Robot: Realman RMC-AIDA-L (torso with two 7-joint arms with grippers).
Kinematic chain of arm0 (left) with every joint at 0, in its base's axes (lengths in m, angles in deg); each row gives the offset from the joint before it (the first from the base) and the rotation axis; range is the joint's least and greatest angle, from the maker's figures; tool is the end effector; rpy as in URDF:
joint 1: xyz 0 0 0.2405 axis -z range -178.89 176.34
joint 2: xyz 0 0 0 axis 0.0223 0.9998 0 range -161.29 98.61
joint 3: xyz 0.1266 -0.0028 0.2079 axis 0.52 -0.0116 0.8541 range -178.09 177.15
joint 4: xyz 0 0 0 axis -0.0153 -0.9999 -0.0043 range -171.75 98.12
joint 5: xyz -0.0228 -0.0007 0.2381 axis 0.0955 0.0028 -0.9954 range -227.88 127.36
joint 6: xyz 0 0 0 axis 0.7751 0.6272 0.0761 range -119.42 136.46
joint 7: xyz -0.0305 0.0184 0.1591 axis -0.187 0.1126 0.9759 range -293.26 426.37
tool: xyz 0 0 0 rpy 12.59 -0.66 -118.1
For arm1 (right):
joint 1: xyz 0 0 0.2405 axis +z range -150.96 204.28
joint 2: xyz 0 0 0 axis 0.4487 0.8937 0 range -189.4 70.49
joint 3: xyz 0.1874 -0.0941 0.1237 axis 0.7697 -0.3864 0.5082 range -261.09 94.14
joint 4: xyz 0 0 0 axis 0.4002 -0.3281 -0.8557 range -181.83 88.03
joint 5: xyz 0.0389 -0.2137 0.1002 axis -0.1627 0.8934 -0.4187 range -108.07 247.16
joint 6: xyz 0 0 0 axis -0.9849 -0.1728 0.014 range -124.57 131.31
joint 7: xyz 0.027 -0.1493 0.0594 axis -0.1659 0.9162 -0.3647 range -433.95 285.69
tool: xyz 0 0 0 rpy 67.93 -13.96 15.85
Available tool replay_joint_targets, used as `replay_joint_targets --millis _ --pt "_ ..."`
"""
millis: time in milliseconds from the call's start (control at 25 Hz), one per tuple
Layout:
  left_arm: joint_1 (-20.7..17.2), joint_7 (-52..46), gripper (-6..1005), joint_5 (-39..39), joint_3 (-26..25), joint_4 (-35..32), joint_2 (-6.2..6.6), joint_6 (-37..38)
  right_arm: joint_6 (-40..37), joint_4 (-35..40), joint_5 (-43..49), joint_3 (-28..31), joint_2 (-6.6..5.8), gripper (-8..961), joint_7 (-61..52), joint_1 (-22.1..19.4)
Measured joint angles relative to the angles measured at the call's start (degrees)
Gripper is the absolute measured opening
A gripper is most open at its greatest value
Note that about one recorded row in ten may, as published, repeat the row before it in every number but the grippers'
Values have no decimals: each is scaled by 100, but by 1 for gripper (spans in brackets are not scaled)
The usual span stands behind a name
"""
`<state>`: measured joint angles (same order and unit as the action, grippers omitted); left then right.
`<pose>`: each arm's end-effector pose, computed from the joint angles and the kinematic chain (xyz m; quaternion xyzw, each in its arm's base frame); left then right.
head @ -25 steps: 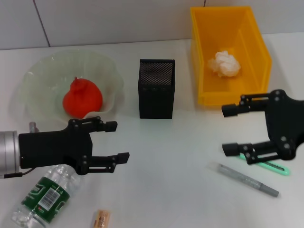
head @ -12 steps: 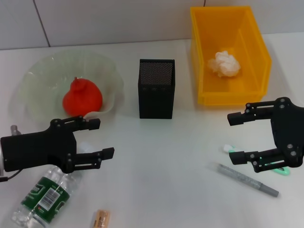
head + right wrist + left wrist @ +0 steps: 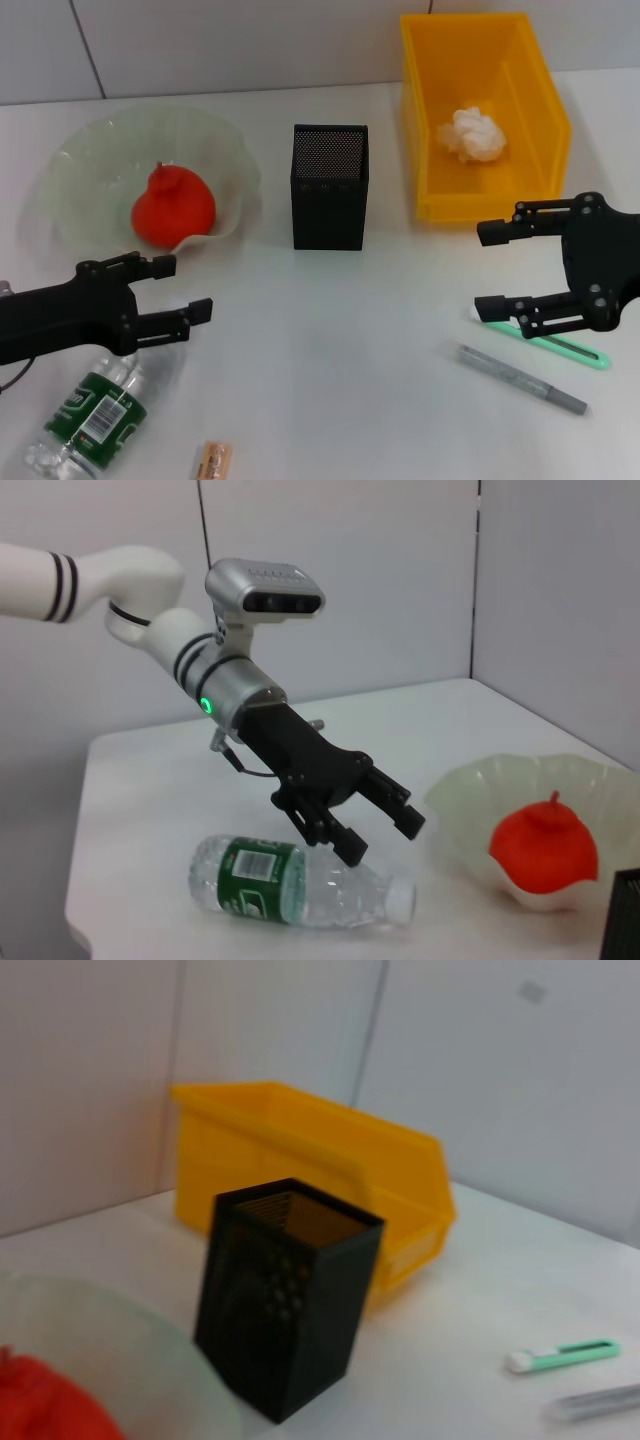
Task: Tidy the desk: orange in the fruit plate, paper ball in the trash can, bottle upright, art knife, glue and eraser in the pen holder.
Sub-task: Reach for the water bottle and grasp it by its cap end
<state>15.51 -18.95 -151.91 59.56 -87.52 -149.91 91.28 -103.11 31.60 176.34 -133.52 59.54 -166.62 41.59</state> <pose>-0.2747 0.3287 -0.0080 -0.9370 -0.2328 -0.2122 0.1509 0.2158 0.2998 0.0832 -0.9720 0.0929 0.1829 0.1146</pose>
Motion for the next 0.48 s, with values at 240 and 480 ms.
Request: replay_joint_targets --millis 240,480 --pt "-77 -442 812 -210 26 -352 0 -208 97 -209 98 4 -1 760 86 95" --pt "-258 -1130 811 -533 61 -1349 24 -6 236 -400 123 4 -11 760 157 139"
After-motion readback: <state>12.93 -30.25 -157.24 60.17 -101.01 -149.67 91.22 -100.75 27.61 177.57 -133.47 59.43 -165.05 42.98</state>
